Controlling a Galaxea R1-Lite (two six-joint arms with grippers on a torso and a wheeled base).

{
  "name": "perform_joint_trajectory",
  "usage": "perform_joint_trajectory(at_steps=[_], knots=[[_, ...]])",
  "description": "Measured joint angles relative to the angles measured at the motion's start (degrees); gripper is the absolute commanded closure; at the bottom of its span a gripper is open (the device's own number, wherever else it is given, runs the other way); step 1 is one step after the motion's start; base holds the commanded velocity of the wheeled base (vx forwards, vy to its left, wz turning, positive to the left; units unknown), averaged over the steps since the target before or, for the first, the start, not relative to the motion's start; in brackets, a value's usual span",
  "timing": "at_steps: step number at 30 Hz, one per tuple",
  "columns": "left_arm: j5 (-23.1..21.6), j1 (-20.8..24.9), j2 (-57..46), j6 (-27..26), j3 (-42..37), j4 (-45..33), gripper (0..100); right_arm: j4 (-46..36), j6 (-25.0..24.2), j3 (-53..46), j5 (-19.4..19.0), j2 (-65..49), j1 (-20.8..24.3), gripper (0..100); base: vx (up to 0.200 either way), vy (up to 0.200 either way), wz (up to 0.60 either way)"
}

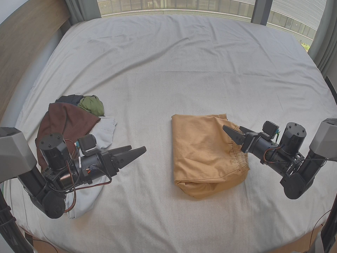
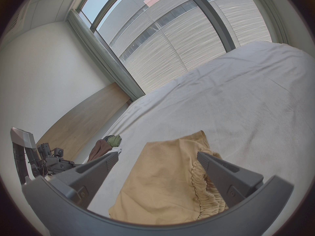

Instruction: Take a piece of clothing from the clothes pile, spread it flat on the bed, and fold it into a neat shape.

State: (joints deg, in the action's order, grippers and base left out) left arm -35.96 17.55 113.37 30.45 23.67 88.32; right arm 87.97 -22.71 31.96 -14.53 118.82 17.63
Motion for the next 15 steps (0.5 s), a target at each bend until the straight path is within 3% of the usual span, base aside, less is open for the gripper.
perform_joint_trajectory(at_steps=[15], knots=[[-0.1,-1.8,-1.9,-0.1,-2.5,0.0,0,0.2,0.2,0.5,0.2,4.3,-0.8,0,0.0,0.0,0.0]])
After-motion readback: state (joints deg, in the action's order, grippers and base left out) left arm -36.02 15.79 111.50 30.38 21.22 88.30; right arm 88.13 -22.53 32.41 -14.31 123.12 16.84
